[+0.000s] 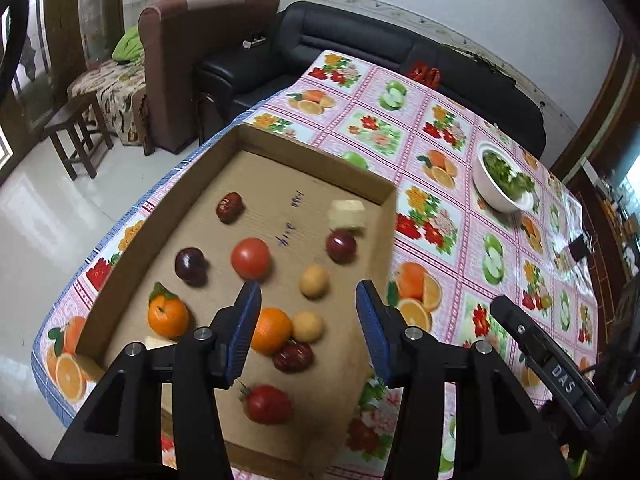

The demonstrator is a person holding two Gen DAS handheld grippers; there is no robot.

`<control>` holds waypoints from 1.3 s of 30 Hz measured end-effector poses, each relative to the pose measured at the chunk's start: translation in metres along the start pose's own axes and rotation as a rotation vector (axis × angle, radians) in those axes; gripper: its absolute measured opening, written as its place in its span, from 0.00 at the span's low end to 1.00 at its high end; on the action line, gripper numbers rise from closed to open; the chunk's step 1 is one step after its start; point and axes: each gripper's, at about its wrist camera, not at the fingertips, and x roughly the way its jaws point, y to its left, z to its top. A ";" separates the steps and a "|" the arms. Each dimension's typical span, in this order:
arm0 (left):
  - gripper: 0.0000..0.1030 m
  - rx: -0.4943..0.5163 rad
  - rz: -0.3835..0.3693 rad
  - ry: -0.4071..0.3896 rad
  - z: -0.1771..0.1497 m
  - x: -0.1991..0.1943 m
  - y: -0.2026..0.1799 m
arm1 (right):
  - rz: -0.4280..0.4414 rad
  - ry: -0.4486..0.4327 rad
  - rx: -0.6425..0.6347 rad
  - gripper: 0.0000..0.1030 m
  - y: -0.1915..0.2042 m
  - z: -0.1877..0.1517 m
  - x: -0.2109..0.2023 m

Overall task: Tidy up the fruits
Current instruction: 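Move the left tool out of the tray toward the green grape on the cloth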

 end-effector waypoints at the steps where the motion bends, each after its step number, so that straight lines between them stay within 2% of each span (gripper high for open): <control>1: 0.47 0.006 -0.004 0.001 -0.004 -0.001 -0.003 | -0.011 -0.006 0.005 0.52 -0.005 -0.004 -0.007; 10: 0.49 0.114 -0.019 0.009 -0.040 -0.011 -0.047 | -0.109 -0.036 0.020 0.54 -0.051 -0.041 -0.056; 23: 0.49 0.232 -0.036 0.015 -0.068 -0.018 -0.092 | -0.222 -0.060 0.060 0.54 -0.101 -0.071 -0.088; 29: 0.49 0.232 -0.041 0.039 -0.072 -0.012 -0.095 | -0.237 -0.072 0.080 0.54 -0.114 -0.072 -0.094; 35: 0.49 0.184 -0.143 0.111 -0.073 0.005 -0.087 | -0.264 -0.077 0.105 0.54 -0.130 -0.072 -0.094; 39: 0.49 0.163 -0.161 0.132 -0.073 0.015 -0.084 | -0.297 -0.080 0.109 0.54 -0.140 -0.072 -0.092</control>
